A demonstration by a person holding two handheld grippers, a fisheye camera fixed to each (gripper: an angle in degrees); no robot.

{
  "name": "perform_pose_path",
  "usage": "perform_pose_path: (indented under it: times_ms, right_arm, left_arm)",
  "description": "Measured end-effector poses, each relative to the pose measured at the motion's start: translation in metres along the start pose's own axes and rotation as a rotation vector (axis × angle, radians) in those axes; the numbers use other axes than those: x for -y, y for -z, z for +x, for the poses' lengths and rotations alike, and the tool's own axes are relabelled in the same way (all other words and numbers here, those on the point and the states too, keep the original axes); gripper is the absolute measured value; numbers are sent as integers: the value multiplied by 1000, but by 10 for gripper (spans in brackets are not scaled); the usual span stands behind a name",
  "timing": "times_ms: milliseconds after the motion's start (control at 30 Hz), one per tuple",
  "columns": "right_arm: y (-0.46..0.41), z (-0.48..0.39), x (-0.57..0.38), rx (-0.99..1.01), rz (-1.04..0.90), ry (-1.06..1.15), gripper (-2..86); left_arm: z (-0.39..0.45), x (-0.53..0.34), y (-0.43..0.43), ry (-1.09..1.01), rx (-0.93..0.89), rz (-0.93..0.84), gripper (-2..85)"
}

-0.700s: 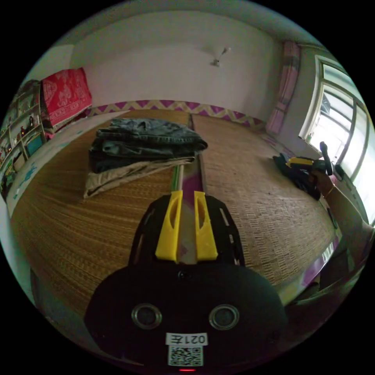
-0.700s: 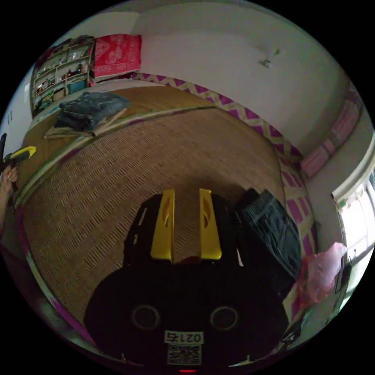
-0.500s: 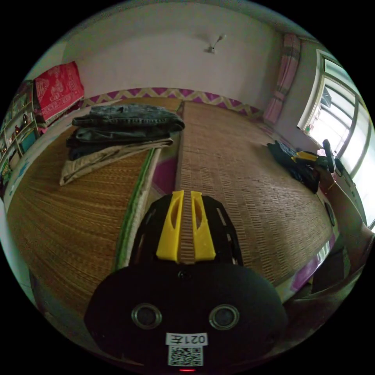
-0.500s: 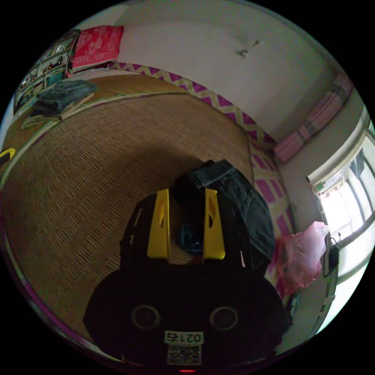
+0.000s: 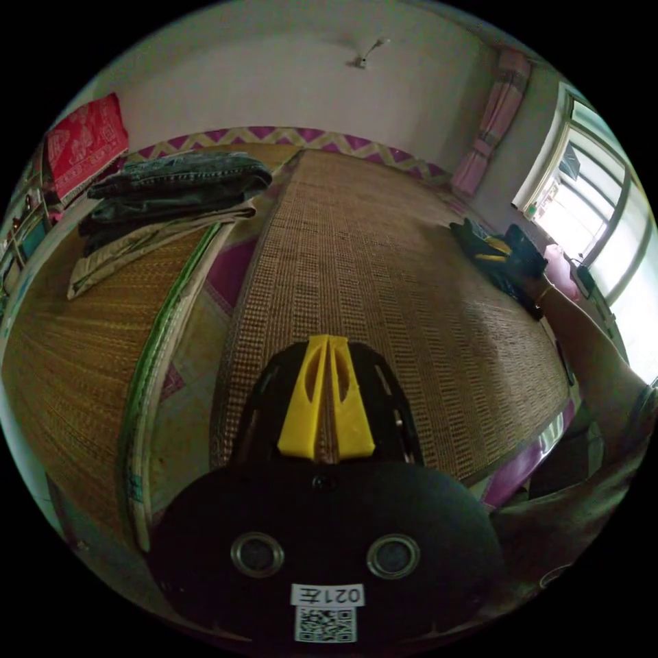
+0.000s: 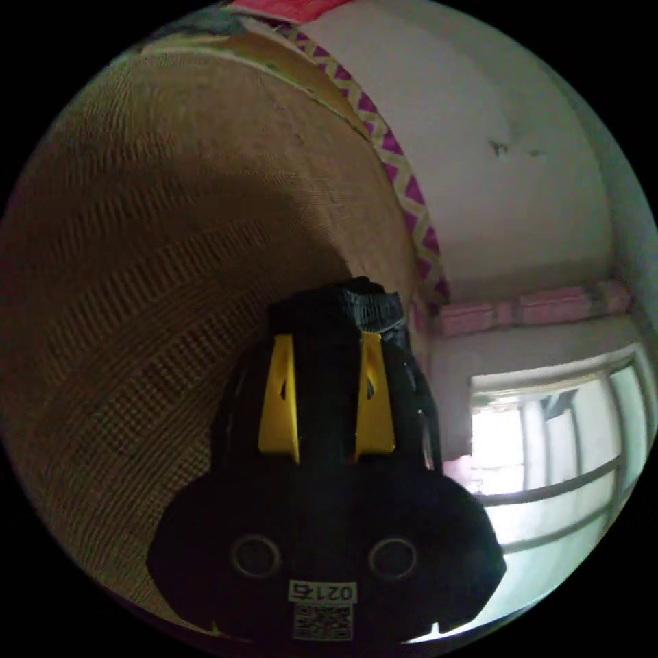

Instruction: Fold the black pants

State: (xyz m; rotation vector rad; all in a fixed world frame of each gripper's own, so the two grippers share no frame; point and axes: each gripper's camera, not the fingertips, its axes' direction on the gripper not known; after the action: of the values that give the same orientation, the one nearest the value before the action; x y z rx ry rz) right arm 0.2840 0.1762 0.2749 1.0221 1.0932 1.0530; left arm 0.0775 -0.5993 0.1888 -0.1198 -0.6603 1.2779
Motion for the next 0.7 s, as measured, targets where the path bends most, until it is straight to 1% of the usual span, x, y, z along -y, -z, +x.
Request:
perform_pose_path:
  times_ms: [33, 100, 200, 267, 333, 367, 400, 433, 500, 567, 633, 700]
  right_arm:
    - [-2, -15, 5, -85, -20, 50, 115]
    - [-3, -28, 11, -173, -39, 60, 99]
    - [-1, -34, 13, -219, -56, 34, 72]
    - [6, -18, 14, -146, -62, -29, 65]
    - [23, 44, 6, 80, -38, -234, 62]
    - [27, 64, 1, 134, -26, -298, 61]
    - [34, 104, -13, 216, 0, -418, 60]
    - [41, 139, -27, 256, 20, -511, 60]
    - [56, 181, -46, 284, 41, -568, 59]
    - [79, 211, -59, 273, 53, -568, 58]
    - [124, 232, -66, 257, 91, -523, 58]
    - [162, 231, -63, 284, 144, -469, 59]
  left_arm:
    - [0, -3, -1, 9, -7, -4, -9]
    - [2, -7, -3, 12, -9, -7, -10]
    - [4, -13, -3, 20, -6, -5, -10]
    - [3, -16, -2, 28, -12, -3, -10]
    - [2, -21, 0, 34, -18, -1, -10]
    - [1, -22, 0, 36, -19, -2, -10]
    - [0, -25, 0, 40, -22, -3, -10]
    - [-1, -28, 0, 41, -27, -4, -10]
    - [-2, -31, 0, 45, -38, -4, -10]
    - [-2, -35, 1, 46, -49, 0, -10]
    - [-2, -39, 3, 49, -75, 9, -10]
    - [-1, -42, 6, 49, -99, 17, -10]
